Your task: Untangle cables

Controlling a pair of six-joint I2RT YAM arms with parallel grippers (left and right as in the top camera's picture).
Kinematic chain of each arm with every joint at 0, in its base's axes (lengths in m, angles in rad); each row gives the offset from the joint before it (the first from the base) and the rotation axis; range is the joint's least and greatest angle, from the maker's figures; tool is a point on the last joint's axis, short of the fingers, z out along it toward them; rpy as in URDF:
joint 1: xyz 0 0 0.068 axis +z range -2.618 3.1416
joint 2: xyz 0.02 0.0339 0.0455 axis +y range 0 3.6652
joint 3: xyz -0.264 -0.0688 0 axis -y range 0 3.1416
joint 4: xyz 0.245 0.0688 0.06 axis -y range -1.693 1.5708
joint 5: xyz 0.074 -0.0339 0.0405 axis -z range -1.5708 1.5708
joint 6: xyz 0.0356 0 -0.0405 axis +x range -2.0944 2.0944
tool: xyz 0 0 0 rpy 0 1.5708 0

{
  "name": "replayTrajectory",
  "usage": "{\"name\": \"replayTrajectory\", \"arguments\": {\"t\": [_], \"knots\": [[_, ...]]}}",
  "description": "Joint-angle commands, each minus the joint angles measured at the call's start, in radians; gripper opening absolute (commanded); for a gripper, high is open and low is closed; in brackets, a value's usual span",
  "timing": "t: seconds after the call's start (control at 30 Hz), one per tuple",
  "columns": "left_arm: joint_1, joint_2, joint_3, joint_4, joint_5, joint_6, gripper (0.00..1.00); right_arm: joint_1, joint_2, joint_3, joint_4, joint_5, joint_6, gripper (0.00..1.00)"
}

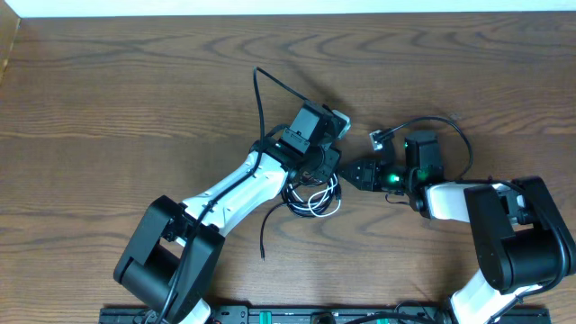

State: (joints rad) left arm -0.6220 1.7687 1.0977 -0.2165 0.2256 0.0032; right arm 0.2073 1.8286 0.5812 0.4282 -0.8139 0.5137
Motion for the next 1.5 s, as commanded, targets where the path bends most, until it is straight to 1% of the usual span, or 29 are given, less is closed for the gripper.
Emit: {"name": "replayTrajectory", "arguments": {"t": [0.0,0.03,0.1,0.13,0.2,0.33,0.5,0.53,0.57,0.73,0.8,0.97,1.17,1.27,1.37,1.43,1.47], "knots": [[0.004,0.052,0.012,0.004,-0.037,0.0,0.37,0.003,-0.016,-0.006,-0.002,0.031,-0.018,0.39],[0.004,0.066,0.012,-0.002,-0.037,0.0,0.33,0.003,-0.016,-0.006,-0.004,0.031,-0.018,0.39],[0.004,0.092,0.012,-0.044,-0.037,0.0,0.19,0.004,-0.016,-0.006,-0.014,0.032,-0.018,0.39],[0.005,0.096,0.012,-0.059,-0.037,0.004,0.14,0.004,-0.016,-0.006,-0.019,0.042,-0.018,0.39],[0.006,0.099,0.012,-0.084,-0.047,0.011,0.14,0.004,-0.016,-0.006,-0.028,0.064,-0.018,0.39],[0.008,0.098,0.012,-0.129,-0.115,0.011,0.14,0.005,-0.016,-0.006,-0.031,0.075,-0.018,0.4],[0.01,0.098,0.012,-0.146,-0.114,0.011,0.14,0.027,-0.016,-0.006,-0.028,0.109,-0.022,0.44],[0.01,0.098,0.012,-0.146,-0.114,0.01,0.08,0.035,-0.016,-0.006,-0.028,0.125,-0.022,0.45],[0.01,0.098,0.012,-0.146,-0.113,0.01,0.08,0.043,-0.016,-0.006,-0.028,0.138,-0.023,0.46],[0.011,0.084,0.015,-0.149,-0.058,0.011,0.08,0.094,-0.016,-0.006,-0.027,0.225,-0.026,0.49],[0.017,0.04,0.015,-0.164,-0.002,0.026,0.07,0.11,-0.016,-0.006,-0.028,0.262,-0.026,0.5],[0.052,-0.051,0.015,-0.209,0.072,0.045,0.07,0.111,-0.016,-0.006,-0.024,0.263,-0.034,0.51],[0.094,-0.07,0.015,-0.225,0.179,0.045,0.07,0.111,-0.016,-0.006,-0.02,0.262,-0.034,0.51],[0.095,-0.064,0.014,-0.225,0.181,0.047,0.07,0.111,-0.016,-0.006,-0.02,0.262,-0.034,0.52],[0.095,-0.045,0.014,-0.19,0.142,0.048,0.08,0.111,-0.016,-0.006,-0.02,0.262,-0.033,0.52],[0.095,-0.027,0.013,-0.157,0.093,0.048,0.23,0.111,-0.016,-0.006,-0.02,0.262,-0.033,0.52],[0.095,-0.019,0.013,-0.146,0.086,0.048,0.25,0.111,-0.016,-0.006,-0.02,0.262,-0.033,0.52]]}}
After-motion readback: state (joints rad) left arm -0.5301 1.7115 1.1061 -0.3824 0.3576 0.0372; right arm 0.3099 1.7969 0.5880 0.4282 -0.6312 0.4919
